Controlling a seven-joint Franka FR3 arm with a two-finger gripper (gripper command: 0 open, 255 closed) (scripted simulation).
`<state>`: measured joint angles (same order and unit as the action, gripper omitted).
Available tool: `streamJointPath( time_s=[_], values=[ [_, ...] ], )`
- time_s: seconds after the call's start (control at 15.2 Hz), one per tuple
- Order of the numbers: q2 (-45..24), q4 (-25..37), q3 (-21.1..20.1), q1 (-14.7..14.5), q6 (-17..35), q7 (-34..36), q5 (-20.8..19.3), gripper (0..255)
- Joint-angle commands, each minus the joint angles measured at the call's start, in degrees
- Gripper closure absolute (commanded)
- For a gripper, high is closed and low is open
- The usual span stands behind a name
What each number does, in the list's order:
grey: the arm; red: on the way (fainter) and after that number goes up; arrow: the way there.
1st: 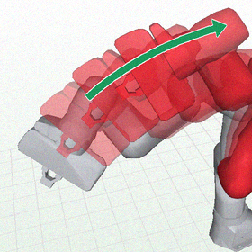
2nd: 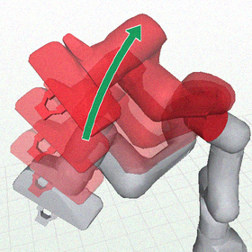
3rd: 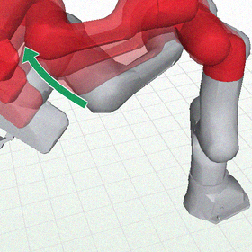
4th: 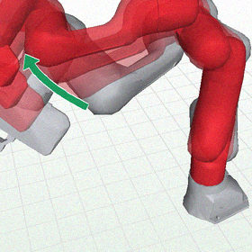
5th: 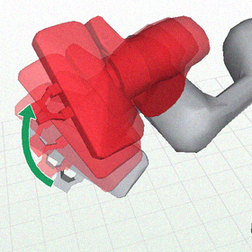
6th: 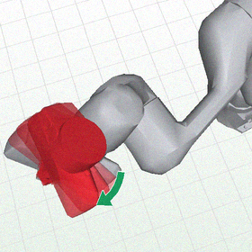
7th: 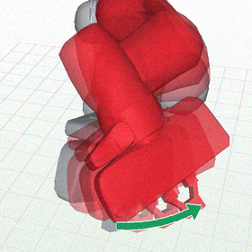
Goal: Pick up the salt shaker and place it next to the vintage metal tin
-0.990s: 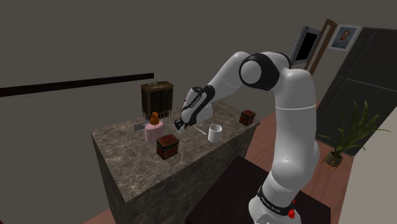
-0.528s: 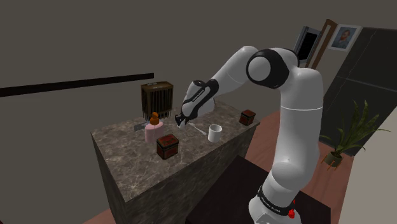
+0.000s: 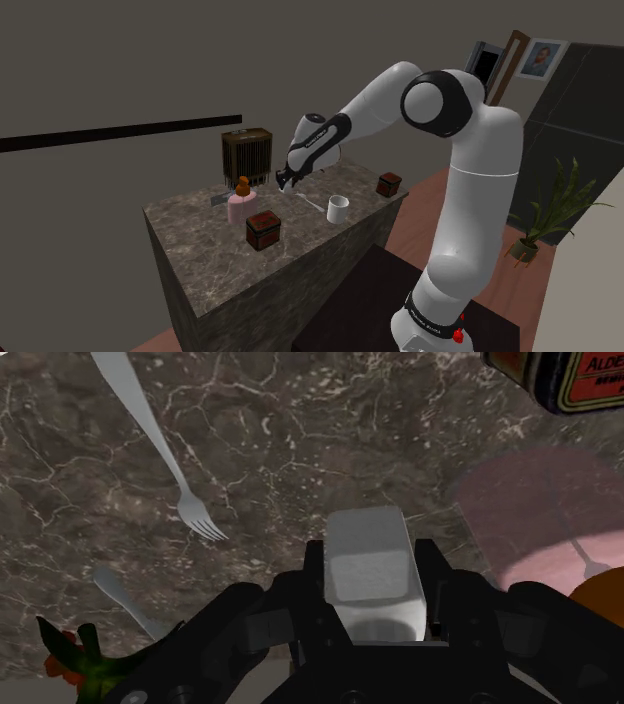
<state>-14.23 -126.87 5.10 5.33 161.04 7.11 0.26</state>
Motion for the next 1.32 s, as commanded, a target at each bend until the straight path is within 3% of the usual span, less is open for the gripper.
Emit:
streamJointPath(
  time_s=[0.0,0.4,1.25],
  values=[
    [1.27,0.16,0.13,-0.13,-1.46,0.19,-0.24,255],
    [4.18,0.97,0.34,-0.31,-5.17,0.44,-0.69,255],
    [2.27,4.09,1.99,14.14,-7.40,-26.63,12.82,255]
  ],
)
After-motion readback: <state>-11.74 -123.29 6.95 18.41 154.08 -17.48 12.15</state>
